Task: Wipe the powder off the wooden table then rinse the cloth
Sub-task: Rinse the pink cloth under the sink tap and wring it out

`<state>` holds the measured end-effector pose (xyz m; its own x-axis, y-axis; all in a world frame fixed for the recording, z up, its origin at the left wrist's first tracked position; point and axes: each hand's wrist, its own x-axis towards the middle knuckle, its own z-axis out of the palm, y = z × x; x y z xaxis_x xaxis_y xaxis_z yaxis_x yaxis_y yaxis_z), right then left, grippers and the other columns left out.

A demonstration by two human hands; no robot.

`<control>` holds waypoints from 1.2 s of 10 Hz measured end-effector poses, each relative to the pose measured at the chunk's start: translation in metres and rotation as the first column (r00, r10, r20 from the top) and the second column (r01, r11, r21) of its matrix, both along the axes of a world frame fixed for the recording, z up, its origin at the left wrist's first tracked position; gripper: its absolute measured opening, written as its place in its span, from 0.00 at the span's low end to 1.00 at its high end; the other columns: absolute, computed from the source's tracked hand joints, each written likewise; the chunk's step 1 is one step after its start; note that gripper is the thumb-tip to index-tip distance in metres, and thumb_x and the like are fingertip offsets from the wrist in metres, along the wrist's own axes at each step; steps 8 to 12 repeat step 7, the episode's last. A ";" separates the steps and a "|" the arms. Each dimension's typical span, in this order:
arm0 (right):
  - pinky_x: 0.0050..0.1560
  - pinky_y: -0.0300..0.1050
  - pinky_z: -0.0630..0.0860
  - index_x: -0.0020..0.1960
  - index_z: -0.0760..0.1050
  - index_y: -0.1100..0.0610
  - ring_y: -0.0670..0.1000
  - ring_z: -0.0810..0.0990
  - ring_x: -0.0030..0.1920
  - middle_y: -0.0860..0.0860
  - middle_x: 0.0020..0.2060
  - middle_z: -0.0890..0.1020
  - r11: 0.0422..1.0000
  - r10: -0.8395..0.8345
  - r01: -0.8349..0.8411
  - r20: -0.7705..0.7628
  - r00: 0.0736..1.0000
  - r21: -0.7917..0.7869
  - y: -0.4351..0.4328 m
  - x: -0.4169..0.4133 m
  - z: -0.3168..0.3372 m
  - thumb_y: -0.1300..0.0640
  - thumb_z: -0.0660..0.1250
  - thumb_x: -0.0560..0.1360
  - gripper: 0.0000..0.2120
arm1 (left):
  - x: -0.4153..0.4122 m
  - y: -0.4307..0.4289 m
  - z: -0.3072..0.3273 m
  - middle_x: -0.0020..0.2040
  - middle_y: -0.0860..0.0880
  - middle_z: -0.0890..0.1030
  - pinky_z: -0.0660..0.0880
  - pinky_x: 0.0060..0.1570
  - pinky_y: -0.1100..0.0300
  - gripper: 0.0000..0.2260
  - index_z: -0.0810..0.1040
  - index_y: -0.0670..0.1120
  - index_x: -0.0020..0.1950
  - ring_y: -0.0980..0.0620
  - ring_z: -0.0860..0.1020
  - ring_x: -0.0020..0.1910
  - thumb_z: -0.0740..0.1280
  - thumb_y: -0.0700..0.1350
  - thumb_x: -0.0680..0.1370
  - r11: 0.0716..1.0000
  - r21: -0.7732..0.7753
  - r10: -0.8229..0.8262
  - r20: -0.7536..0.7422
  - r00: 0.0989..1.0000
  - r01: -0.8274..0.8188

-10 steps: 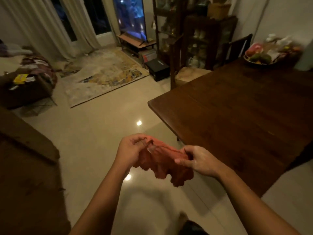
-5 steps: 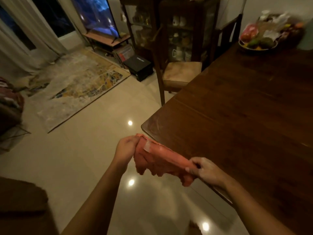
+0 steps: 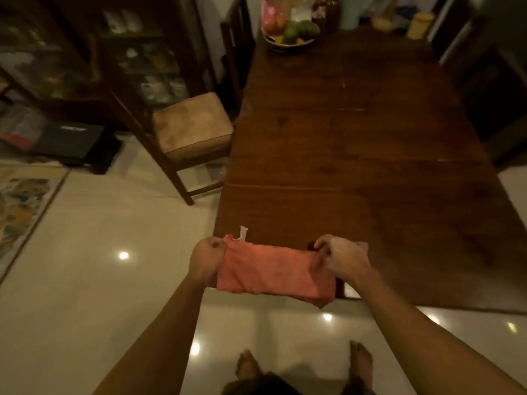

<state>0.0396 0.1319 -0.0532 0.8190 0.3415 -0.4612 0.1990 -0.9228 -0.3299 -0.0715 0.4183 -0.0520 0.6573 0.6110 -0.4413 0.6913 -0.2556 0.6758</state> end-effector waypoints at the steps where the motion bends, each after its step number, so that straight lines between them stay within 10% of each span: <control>1: 0.73 0.59 0.53 0.64 0.72 0.41 0.49 0.77 0.64 0.45 0.61 0.79 0.987 -0.146 0.152 0.103 0.984 -0.052 0.013 -0.023 -0.010 0.52 0.65 0.74 0.19 | 0.014 0.011 -0.006 0.49 0.53 0.83 0.54 0.73 0.37 0.09 0.73 0.55 0.59 0.48 0.80 0.55 0.63 0.51 0.79 0.910 0.290 -0.246 -0.195 0.950 0.295; 2: 0.75 0.66 0.53 0.71 0.66 0.42 0.58 0.63 0.74 0.54 0.71 0.64 0.996 -0.078 0.080 0.085 0.993 -0.029 0.023 -0.060 -0.020 0.43 0.65 0.75 0.25 | 0.005 -0.001 -0.009 0.66 0.45 0.76 0.36 0.67 0.26 0.24 0.62 0.54 0.73 0.46 0.76 0.65 0.62 0.56 0.78 0.614 0.502 -0.462 -0.396 0.793 0.609; 3: 0.74 0.63 0.63 0.78 0.58 0.47 0.65 0.62 0.73 0.60 0.73 0.59 0.995 -0.085 0.087 0.055 0.995 -0.043 0.031 -0.097 -0.041 0.41 0.61 0.77 0.31 | -0.017 -0.006 -0.029 0.80 0.37 0.49 0.28 0.59 0.23 0.41 0.45 0.51 0.81 0.39 0.58 0.78 0.53 0.71 0.75 0.401 0.382 -0.594 -0.583 0.554 0.832; 4: 0.74 0.63 0.62 0.80 0.52 0.49 0.69 0.60 0.75 0.63 0.75 0.58 0.991 -0.094 0.101 0.074 0.993 -0.092 0.028 -0.111 -0.061 0.36 0.52 0.76 0.36 | -0.032 0.006 -0.054 0.81 0.43 0.40 0.34 0.62 0.21 0.41 0.33 0.54 0.79 0.33 0.48 0.78 0.19 0.68 0.68 0.381 0.370 -0.627 -0.570 0.531 0.847; 6: 0.76 0.67 0.41 0.82 0.40 0.46 0.60 0.38 0.81 0.54 0.82 0.41 0.984 -0.052 0.055 0.020 0.998 -0.172 0.029 -0.097 -0.053 0.33 0.52 0.81 0.37 | -0.015 0.020 -0.056 0.79 0.48 0.33 0.35 0.64 0.23 0.32 0.27 0.60 0.75 0.32 0.43 0.78 0.41 0.69 0.79 0.404 0.341 -0.605 -0.596 0.528 0.849; 12: 0.76 0.67 0.49 0.81 0.48 0.44 0.59 0.49 0.81 0.52 0.81 0.48 0.992 -0.106 0.105 -0.016 0.994 -0.063 0.029 -0.079 -0.040 0.36 0.58 0.80 0.35 | -0.002 0.017 -0.045 0.81 0.44 0.37 0.35 0.64 0.23 0.37 0.28 0.59 0.76 0.34 0.52 0.78 0.47 0.71 0.78 0.434 0.324 -0.592 -0.601 0.537 0.841</control>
